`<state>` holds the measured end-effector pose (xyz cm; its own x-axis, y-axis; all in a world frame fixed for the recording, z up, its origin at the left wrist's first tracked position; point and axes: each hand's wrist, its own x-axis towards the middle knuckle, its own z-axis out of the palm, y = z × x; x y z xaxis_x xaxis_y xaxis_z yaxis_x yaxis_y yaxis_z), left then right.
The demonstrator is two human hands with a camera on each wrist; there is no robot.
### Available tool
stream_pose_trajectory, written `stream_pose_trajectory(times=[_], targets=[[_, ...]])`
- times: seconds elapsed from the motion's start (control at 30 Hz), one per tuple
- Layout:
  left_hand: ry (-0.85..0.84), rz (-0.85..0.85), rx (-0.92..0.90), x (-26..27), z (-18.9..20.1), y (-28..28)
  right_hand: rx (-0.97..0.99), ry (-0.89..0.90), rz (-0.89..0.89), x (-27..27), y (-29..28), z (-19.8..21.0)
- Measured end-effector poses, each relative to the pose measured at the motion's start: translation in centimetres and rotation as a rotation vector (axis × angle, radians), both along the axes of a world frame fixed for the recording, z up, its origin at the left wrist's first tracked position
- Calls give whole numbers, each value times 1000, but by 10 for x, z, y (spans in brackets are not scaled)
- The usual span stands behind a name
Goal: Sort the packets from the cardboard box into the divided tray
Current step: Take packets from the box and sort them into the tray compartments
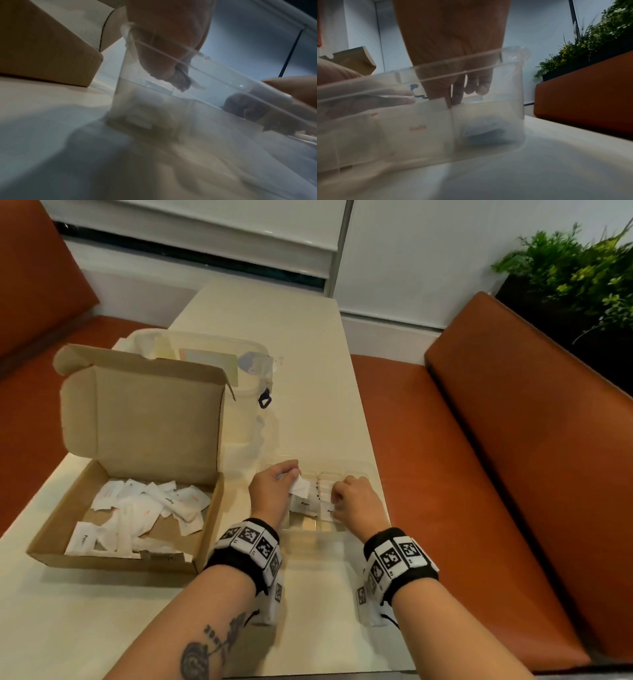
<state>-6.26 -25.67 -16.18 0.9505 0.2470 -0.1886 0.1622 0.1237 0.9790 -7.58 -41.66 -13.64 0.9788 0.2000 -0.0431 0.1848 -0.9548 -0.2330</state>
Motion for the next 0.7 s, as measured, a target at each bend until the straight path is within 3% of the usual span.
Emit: stream_pose_trajectory(times=[0.23,0.5,0.6,0.7], targets=[[-21,15,101,-5,10,1,109,36,-23,-10,-6,-1],[-29,-20,104,-6,12,1,485,-108,-253,-3,-3,19],[-89,49,138,-5,15,3,575,18,-216,2,9,29],[-143,164,203,-4,16,7,498,144,-161,7,24,31]])
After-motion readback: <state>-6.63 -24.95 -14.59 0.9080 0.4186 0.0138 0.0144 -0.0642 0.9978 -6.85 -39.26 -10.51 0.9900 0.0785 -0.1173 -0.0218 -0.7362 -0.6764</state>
